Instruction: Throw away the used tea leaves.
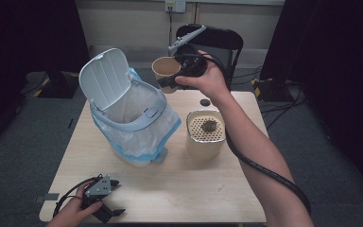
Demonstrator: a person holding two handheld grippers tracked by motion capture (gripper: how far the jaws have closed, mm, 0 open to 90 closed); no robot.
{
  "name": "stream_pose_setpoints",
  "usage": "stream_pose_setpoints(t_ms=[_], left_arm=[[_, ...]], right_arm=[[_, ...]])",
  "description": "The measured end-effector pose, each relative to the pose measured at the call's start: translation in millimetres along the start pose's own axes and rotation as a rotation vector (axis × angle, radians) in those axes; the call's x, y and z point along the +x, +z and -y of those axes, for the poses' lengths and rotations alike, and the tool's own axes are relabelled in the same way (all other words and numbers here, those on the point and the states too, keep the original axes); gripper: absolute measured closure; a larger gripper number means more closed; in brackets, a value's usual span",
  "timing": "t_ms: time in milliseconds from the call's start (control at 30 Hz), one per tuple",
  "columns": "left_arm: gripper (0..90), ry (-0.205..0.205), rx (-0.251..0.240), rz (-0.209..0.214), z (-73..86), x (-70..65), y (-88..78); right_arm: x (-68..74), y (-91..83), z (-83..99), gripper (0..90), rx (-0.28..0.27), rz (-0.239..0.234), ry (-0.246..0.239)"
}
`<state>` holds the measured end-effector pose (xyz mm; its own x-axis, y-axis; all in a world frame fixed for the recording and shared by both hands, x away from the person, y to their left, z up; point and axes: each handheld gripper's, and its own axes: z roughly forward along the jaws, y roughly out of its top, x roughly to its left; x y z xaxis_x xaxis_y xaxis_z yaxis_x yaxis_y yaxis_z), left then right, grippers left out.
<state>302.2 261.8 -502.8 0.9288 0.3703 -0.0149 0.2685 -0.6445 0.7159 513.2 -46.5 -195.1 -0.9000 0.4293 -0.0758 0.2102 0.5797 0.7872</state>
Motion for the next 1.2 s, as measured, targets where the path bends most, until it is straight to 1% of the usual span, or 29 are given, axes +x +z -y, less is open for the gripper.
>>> stream_pose_setpoints(t_ms=[200, 233, 300, 333, 367, 500, 600, 700, 767, 967, 1033, 1200], left_arm=[[0.0, 0.000, 0.001, -0.001, 0.0, 0.0, -0.1], [0.0, -0.006, -0.005, 0.000, 0.1, -0.4, 0.3], [0.0, 0.000, 0.001, -0.001, -0.1, 0.0, -0.1], [0.0, -0.006, -0.007, -0.001, 0.1, -0.4, 0.4], [0.0, -0.005, -0.002, -0.001, 0.0, -0.3, 0.1], [0.0, -0.005, -0.005, 0.000, 0.1, -0.3, 0.3], [0.0, -0.005, -0.005, 0.000, 0.1, -0.3, 0.3], [0.0, -0.003, -0.001, -0.001, 0.0, -0.3, 0.1], [0.0, -0.003, -0.001, -0.001, 0.0, -0.3, 0.1], [0.0, 0.000, -0.001, 0.000, 0.0, 0.0, 0.0], [0.0, -0.005, -0.004, 0.000, 0.0, -0.3, 0.2], [0.0, -0.005, -0.004, 0.000, 0.0, -0.3, 0.2]], right_arm=[[9.9, 10.9, -8.4, 28.4, -0.008, -0.026, -0.015], [11.7, 12.9, -9.5, 28.5, -0.010, -0.030, -0.013], [15.0, 16.7, -11.9, 28.4, -0.013, -0.039, -0.016], [17.1, 19.1, -13.3, 28.4, -0.014, -0.044, -0.017], [18.9, 20.8, -14.5, 28.4, -0.018, -0.048, -0.015], [26.5, 27.8, -19.7, 28.4, -0.022, -0.064, -0.028], [32.2, 33.6, -22.4, 28.4, -0.011, -0.072, -0.046], [37.6, 38.8, -24.0, 28.3, -0.006, -0.079, -0.048], [39.9, 41.6, -24.9, 28.3, -0.006, -0.087, -0.053], [43.8, 50.1, -24.5, 28.3, -0.006, -0.101, -0.048], [45.1, 52.8, -24.1, 28.3, -0.004, -0.103, -0.046], [48.0, 59.2, -24.1, 28.2, 0.002, -0.112, -0.055]])
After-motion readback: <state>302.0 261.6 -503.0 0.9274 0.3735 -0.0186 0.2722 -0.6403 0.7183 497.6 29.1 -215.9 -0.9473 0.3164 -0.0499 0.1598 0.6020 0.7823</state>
